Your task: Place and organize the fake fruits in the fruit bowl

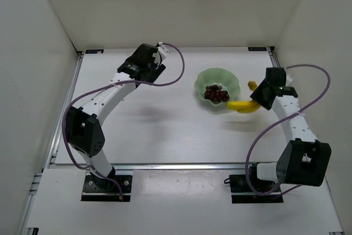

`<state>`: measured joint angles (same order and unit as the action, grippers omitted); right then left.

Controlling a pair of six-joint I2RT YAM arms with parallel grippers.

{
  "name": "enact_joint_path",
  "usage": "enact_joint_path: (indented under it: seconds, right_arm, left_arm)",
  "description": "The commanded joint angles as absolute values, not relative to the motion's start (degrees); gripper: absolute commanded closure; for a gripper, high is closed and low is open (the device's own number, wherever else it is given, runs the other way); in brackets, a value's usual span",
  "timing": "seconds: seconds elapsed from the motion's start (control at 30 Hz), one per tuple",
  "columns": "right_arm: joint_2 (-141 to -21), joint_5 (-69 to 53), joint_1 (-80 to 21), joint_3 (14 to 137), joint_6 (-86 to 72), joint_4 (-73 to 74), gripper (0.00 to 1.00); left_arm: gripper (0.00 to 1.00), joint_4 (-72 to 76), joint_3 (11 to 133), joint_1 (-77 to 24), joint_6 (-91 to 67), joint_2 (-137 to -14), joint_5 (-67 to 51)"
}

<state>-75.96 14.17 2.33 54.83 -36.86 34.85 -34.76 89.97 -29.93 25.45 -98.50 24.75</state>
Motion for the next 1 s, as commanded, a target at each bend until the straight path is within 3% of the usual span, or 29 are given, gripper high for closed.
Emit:
enact_joint_path:
  seconds: [0.0,0.17,0.3,0.53,0.63,0.67,0.73,0.9,0.97]
  right_arm:
    - [-73.7,14.0,1.1,67.5,-21.0,31.5,0.91]
    - [-83.7,11.3,-5.6,79.8,-6.3,30.8,0.80]
    - [-94.3,15.9,-10.8,89.7,-1.5,31.4,0.80]
    - [-112.7,11.5,-14.7,106.9,-4.0,40.3,0.80]
    - [-115.6,10.2,-14.7,109.0,-5.4,42.0,0.69]
    - [-116.2,9.7,-14.7,109.0,-5.4,42.8,0.59]
    - [-117.5,9.7,-14.7,109.8,-5.4,44.0,0.51]
    - [-117.2,9.1,-15.2,109.2,-5.4,45.6,0.18]
    - [-115.8,9.1,-15.2,108.7,-6.6,45.6,0.12]
  left_arm:
    - [0.01,-35.4,88.1,-25.5,24.4,-92.8,25.8]
    - [0.01,-35.4,86.1,-22.3,23.0,-91.2,25.1]
    - [0.01,-35.4,83.6,-20.4,23.0,-89.7,25.1]
    - [0.01,-35.9,80.9,-18.0,22.5,-87.2,25.1]
    - [0.01,-35.9,79.7,-17.5,22.0,-86.7,24.6]
    - [0.01,-35.9,79.7,-17.5,22.0,-86.7,24.6]
    - [0.01,-35.9,79.7,-17.0,22.0,-86.7,24.6]
    - [0.01,-36.5,80.2,-17.0,21.4,-88.0,24.1]
    - [0.01,-36.5,80.9,-17.0,21.4,-88.5,24.1]
